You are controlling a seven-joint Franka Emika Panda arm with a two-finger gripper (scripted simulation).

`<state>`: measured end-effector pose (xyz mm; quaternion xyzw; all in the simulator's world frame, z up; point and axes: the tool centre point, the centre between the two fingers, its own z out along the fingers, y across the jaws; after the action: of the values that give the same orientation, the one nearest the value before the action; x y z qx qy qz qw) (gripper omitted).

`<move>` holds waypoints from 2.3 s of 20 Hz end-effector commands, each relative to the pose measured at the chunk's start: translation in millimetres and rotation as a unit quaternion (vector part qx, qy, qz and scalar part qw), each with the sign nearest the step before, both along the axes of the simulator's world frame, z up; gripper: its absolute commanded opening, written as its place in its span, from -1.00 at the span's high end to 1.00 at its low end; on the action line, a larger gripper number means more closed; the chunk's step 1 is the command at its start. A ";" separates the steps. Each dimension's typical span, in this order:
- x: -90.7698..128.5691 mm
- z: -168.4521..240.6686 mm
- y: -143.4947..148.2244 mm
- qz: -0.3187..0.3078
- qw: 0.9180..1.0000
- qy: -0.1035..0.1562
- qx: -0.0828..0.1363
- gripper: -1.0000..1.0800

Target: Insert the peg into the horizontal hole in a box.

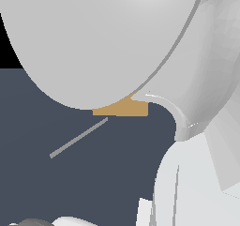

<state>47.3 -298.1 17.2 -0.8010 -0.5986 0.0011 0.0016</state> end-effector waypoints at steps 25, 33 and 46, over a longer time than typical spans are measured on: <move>-27.5 82.5 236.4 0.107 0.994 -0.002 -0.001 1.00; -39.0 101.6 289.6 0.130 0.991 -0.002 -0.001 1.00; -38.0 101.6 289.8 0.130 0.991 -0.002 0.000 1.00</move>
<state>8.1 -8.5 117.2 -0.7166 -0.6975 0.0014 0.0013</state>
